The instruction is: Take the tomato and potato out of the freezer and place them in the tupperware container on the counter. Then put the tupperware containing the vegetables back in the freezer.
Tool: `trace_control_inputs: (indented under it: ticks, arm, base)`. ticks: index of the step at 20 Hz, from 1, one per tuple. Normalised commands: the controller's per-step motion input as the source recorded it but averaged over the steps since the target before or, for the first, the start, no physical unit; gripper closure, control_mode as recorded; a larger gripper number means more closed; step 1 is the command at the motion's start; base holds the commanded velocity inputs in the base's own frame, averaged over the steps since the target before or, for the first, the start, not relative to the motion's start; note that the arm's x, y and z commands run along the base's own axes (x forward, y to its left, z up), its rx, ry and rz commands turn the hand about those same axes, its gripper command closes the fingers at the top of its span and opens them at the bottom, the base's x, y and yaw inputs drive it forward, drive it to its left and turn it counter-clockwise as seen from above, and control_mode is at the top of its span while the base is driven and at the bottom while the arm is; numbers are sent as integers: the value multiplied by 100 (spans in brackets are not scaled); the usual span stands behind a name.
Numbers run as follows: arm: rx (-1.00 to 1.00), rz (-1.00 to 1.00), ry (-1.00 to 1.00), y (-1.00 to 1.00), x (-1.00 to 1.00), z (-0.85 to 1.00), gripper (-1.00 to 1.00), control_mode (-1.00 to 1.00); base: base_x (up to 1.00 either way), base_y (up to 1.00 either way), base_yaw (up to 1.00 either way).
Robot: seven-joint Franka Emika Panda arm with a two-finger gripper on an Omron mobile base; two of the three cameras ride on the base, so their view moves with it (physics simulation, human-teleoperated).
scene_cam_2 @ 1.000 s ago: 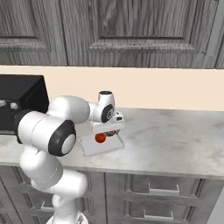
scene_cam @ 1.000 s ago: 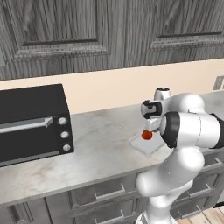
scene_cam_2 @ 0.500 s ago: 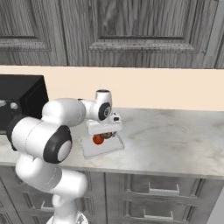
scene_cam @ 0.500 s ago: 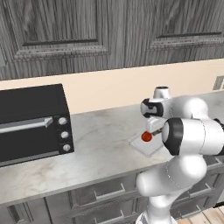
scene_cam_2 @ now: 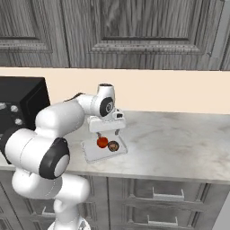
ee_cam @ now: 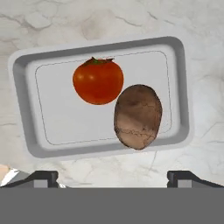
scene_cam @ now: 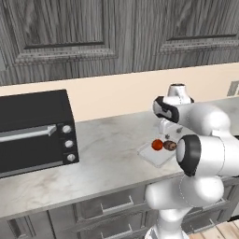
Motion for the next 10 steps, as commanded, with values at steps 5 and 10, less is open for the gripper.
trace_control_inputs:
  ticks: [5, 10]
  arm:
    - [4, 0, 0, 0, -7, 45, -100, -100]
    - [-3, 9, 5, 67, -53, -3, -100, -100]
  base:
    - [0, 0, 0]
    - [0, 0, 0]
